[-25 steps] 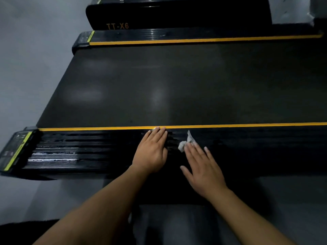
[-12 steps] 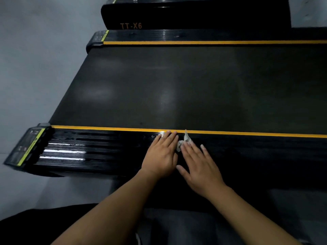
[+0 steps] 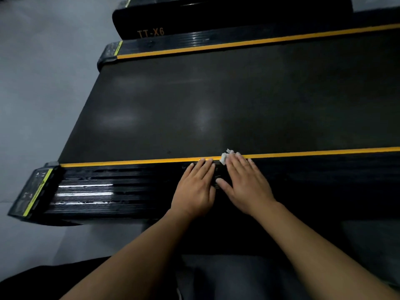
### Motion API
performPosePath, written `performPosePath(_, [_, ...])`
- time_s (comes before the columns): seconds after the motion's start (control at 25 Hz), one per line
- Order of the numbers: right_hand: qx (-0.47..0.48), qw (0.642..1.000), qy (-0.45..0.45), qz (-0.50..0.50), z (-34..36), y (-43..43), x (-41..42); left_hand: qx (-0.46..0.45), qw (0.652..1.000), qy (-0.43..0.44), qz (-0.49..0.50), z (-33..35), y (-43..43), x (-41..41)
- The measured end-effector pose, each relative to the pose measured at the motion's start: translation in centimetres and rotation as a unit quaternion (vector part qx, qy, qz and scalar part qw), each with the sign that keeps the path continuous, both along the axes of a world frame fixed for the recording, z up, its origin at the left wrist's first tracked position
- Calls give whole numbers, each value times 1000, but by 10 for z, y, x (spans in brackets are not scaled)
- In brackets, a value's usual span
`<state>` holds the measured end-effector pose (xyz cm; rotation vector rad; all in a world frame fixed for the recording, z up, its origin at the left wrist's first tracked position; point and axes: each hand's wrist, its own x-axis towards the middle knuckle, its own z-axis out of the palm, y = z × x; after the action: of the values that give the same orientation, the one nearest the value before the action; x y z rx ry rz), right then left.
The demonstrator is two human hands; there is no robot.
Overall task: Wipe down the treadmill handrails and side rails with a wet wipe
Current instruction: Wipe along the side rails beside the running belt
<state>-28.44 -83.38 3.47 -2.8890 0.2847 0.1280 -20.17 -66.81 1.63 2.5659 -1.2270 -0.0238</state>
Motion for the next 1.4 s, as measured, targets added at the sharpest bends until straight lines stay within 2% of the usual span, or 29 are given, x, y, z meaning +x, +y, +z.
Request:
performPosePath(0.2, [9, 999, 19, 45, -2, 4, 1, 5, 1000, 9, -11, 0, 1, -1])
performPosePath(0.32, [1, 999, 2, -53, -1, -24, -1, 27, 999, 11, -22, 3, 0, 1])
performPosePath(0.36, [4, 998, 6, -59, 1, -21, -2, 31, 999, 14, -22, 3, 0, 1])
performPosePath(0.52, [-24, 999, 24, 18, -1, -4, -14, 27, 999, 22, -25, 3, 1, 1])
performPosePath(0.68, [-16, 995, 12, -97, -1, -40, -24, 39, 999, 22, -23, 6, 0, 2])
performPosePath(0.88, [-40, 998, 30, -26, 2, -36, -34, 43, 998, 31, -30, 8, 1, -1])
performPosePath(1.0, [-26, 994, 26, -102, 6, -54, -42, 42, 998, 25, -41, 5, 0, 2])
performPosePath(1.2, [-61, 997, 40, -11, 1, -26, -61, 42, 998, 23, -44, 5, 0, 0])
performPosePath(1.32, [-37, 994, 14, -102, 3, -50, -68, 42, 998, 18, -41, 5, 1, 2])
performPosePath(1.4, [-41, 995, 11, -85, 1, -37, -72, 43, 998, 21, -40, 4, 1, 2])
